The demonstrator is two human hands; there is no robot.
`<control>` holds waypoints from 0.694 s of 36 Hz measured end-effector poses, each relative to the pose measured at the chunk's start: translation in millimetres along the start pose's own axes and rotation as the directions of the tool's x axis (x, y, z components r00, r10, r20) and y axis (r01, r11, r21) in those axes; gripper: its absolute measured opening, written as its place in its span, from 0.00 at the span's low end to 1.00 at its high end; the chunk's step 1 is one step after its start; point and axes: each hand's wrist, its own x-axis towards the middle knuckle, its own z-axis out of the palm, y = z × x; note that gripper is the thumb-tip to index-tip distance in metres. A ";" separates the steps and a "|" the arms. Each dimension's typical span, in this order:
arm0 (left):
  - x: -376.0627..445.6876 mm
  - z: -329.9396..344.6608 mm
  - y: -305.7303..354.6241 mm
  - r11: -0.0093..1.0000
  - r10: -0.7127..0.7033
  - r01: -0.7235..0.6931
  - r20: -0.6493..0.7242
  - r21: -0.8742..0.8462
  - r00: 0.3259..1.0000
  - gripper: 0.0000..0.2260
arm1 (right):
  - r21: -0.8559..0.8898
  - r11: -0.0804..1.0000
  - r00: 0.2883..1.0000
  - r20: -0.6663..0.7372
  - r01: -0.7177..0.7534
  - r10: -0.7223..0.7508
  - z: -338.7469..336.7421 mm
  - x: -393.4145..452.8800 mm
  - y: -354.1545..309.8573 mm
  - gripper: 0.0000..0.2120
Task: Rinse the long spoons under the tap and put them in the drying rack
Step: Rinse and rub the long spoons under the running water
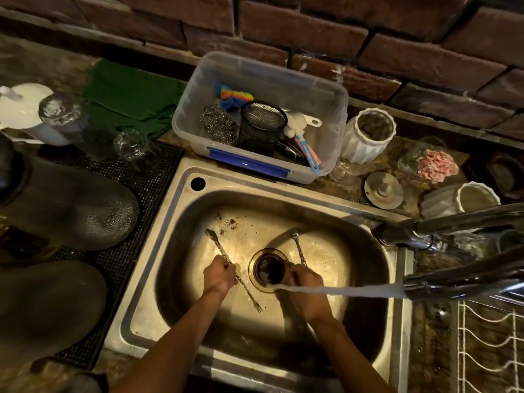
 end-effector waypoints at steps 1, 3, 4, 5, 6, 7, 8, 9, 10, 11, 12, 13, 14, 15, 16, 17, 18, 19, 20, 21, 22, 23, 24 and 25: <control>-3.4 0.5 -1.0 1.000 0.016 -0.016 0.009 -0.006 1.000 0.05 | -0.010 1.000 0.999 0.044 0.009 -0.009 2.1 -3.9 -5.3 0.05; -10.0 2.6 -1.2 0.999 0.030 -0.030 0.028 -0.023 0.999 0.05 | 0.016 0.998 0.996 0.075 0.054 -0.055 12.1 -4.7 -7.8 0.06; -13.2 3.9 -0.7 0.999 0.031 -0.030 0.032 -0.040 0.999 0.05 | 0.067 0.995 0.993 0.092 0.070 -0.076 15.7 -5.3 -10.2 0.07; -16.4 5.3 0.5 0.997 0.027 -0.024 0.033 -0.069 0.999 0.05 | 0.103 0.991 0.991 0.097 0.080 -0.090 19.0 -6.2 -12.2 0.08; -19.1 7.0 1.5 0.994 0.022 -0.019 0.033 -0.103 0.999 0.05 | 0.124 0.989 0.990 0.105 0.085 -0.098 22.4 -8.5 -14.4 0.10; -21.3 8.9 2.7 0.991 0.018 -0.013 0.033 -0.136 0.999 0.07 | 0.107 0.990 0.988 0.118 0.089 -0.101 26.4 -10.2 -16.6 0.11; -23.1 10.7 3.6 0.987 0.014 -0.008 0.034 -0.160 0.999 0.08 | 0.068 0.992 0.984 0.141 0.103 -0.112 30.0 -11.3 -17.7 0.11; -25.2 11.7 5.2 0.985 0.008 -0.002 0.033 -0.172 0.999 0.09 | 0.045 0.991 0.979 0.154 0.128 -0.133 32.8 -11.3 -18.8 0.12; -27.2 12.4 7.1 0.984 0.002 0.003 0.029 -0.181 1.000 0.09 | 0.045 0.989 0.975 0.168 0.142 -0.148 35.4 -11.6 -20.1 0.13; -29.7 12.8 9.9 0.982 -0.001 0.006 0.023 -0.188 1.000 0.09 | 0.061 0.987 0.971 0.178 0.151 -0.160 36.6 -12.4 -21.3 0.13; -31.9 13.4 13.1 0.980 0.001 0.002 0.016 -0.197 1.000 0.08 | 0.088 0.986 0.969 0.193 0.142 -0.157 37.4 -13.9 -21.8 0.13; -34.2 13.6 16.5 0.980 0.005 -0.003 0.009 -0.201 1.000 0.08 | 0.152 0.982 0.967 0.209 0.113 -0.144 37.7 -15.6 -22.9 0.13; -36.3 13.9 20.2 0.979 0.008 -0.007 0.004 -0.203 1.000 0.08 | 0.239 0.970 0.967 0.231 0.054 -0.111 38.1 -17.4 -24.4 0.13; -38.7 13.8 23.8 0.979 0.012 -0.012 0.002 -0.204 1.000 0.08 | 0.338 0.941 0.965 0.252 -0.019 -0.071 39.4 -18.5 -25.0 0.12; -40.8 13.8 26.8 0.979 0.019 -0.018 0.005 -0.203 1.000 0.08 | 0.420 0.904 0.964 0.265 -0.086 -0.031 40.0 -19.3 -26.2 0.12; -43.1 13.9 29.7 0.979 0.025 -0.022 0.012 -0.204 1.000 0.08 | 0.472 0.870 0.963 0.268 -0.139 0.008 39.7 -19.5 -27.6 0.11; -45.5 13.9 32.5 0.978 0.028 -0.023 0.021 -0.208 0.999 0.08 | 0.493 0.855 0.965 0.259 -0.162 0.034 39.1 -19.6 -28.4 0.11; -47.8 14.0 35.0 0.977 0.031 -0.025 0.029 -0.213 0.999 0.08 | 0.508 0.845 0.969 0.243 -0.165 0.043 38.7 -19.9 -28.3 0.11; -49.8 13.9 37.1 0.974 0.037 -0.029 0.032 -0.223 0.999 0.08 | 0.519 0.840 0.975 0.219 -0.156 0.045 37.3 -20.5 -28.6 0.11; -51.9 13.8 39.2 0.971 0.042 -0.033 0.034 -0.236 0.999 0.07 | 0.541 0.828 0.978 0.203 -0.148 0.042 36.1 -21.0 -29.4 0.11; -53.9 13.3 41.1 0.968 0.044 -0.033 0.040 -0.248 0.998 0.05 | 0.547 0.827 0.982 0.185 -0.128 0.030 34.5 -21.5 -30.0 0.11; -55.9 13.1 42.8 0.964 0.049 -0.033 0.054 -0.262 0.997 0.04 | 0.540 0.836 0.986 0.169 -0.103 0.012 32.1 -22.3 -30.1 0.11; -57.6 13.0 44.3 0.958 0.057 -0.033 0.074 -0.283 0.996 0.02 | 0.526 0.848 0.989 0.150 -0.069 -0.012 29.5 -23.7 -30.2 0.13; -59.6 13.1 46.0 0.951 0.068 -0.034 0.100 -0.308 0.993 0.02 | 0.530 0.847 0.991 0.130 -0.038 -0.037 27.5 -24.3 -30.2 0.15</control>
